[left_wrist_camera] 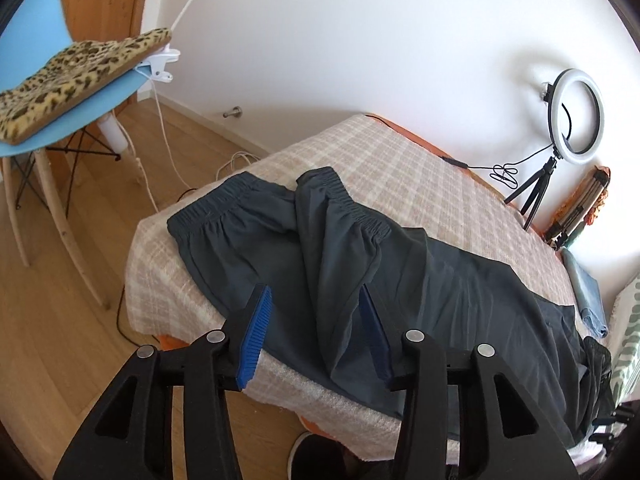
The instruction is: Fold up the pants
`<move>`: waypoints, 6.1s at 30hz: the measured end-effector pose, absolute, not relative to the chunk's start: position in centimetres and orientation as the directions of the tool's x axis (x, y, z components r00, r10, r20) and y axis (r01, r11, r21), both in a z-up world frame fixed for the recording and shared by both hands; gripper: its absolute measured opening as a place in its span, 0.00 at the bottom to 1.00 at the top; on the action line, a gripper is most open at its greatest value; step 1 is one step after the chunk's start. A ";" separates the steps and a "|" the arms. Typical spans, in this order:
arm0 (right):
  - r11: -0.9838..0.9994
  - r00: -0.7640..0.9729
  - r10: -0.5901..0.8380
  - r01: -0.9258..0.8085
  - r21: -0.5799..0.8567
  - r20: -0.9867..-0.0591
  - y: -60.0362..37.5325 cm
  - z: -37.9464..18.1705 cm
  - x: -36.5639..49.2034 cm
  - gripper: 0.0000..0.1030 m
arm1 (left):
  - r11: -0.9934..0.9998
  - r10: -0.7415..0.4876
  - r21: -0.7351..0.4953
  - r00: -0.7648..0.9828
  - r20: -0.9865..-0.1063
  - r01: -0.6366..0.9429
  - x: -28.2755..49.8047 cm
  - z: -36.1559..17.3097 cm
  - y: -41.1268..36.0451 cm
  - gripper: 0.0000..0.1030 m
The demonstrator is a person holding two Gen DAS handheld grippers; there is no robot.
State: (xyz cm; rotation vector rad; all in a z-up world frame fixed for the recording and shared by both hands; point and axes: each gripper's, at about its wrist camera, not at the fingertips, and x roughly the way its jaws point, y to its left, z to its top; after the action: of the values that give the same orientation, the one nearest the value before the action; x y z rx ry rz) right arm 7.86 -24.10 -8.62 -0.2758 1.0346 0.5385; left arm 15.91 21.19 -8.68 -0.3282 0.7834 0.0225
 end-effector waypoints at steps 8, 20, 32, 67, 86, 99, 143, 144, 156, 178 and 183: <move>0.865 0.499 0.361 -0.495 0.082 -0.788 -23.7 -6.5 10.8 0.36 | 0.999 -0.051 -0.043 0.657 -0.752 0.028 21.0 -8.9 15.0 0.62; 0.849 0.524 0.392 -0.523 0.077 -0.756 -19.6 -5.5 17.0 0.36 | 0.996 0.015 -0.043 0.600 -0.800 -0.082 25.6 -13.3 17.6 0.14; 0.832 0.493 0.375 -0.552 0.051 -0.785 -15.5 -7.4 22.0 0.36 | 0.851 -0.105 -0.439 0.727 -0.679 -0.287 19.6 -13.4 29.2 0.06; 0.824 0.396 0.368 -0.558 0.097 -0.842 -18.8 -11.7 12.9 0.45 | 0.843 0.050 -0.319 0.654 -0.755 -0.433 18.2 -12.2 31.6 0.36; 0.978 0.710 0.113 0.046 0.206 -0.695 -37.5 -6.2 5.9 0.56 | 0.967 -0.253 -0.199 0.705 -0.663 0.159 20.7 2.7 13.5 0.44; 0.855 0.667 -0.170 0.465 0.228 -0.726 -49.1 -9.5 -1.2 0.61 | 0.798 -0.545 -0.253 0.477 -0.690 0.547 23.4 4.1 -9.3 0.52; 0.662 0.771 0.007 0.474 0.581 -0.637 -55.6 -13.2 -5.8 0.26 | 0.335 -0.763 -0.446 -0.038 -0.645 0.830 10.1 -5.0 -39.2 0.03; 0.652 0.778 -0.005 0.479 0.587 -0.629 -55.9 -13.1 -6.2 0.26 | 0.307 -0.758 -0.449 -0.070 -0.649 0.839 9.2 -5.2 -39.7 0.03; 0.588 0.811 -0.012 0.479 0.652 -0.584 -57.7 -13.0 -8.3 0.74 | 0.230 -0.649 -0.416 -0.180 -0.739 0.880 4.5 -9.2 -42.0 0.03; 0.616 0.766 0.155 0.419 0.667 -0.624 -54.7 -17.4 -3.5 0.23 | 0.676 -0.633 -0.378 0.235 -0.737 0.633 17.1 -6.9 -20.6 0.04; 0.750 0.745 -0.088 0.486 0.448 -0.661 -52.8 -12.6 -5.6 0.11 | 0.685 -0.631 -0.390 0.234 -0.739 0.615 16.8 -7.5 -19.9 0.04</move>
State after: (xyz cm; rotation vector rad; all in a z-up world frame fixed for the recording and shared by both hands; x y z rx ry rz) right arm -5.61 -52.84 -12.58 0.6537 0.6613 -0.3402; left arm 16.85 -19.87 -7.55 -0.0181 1.0239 -0.8554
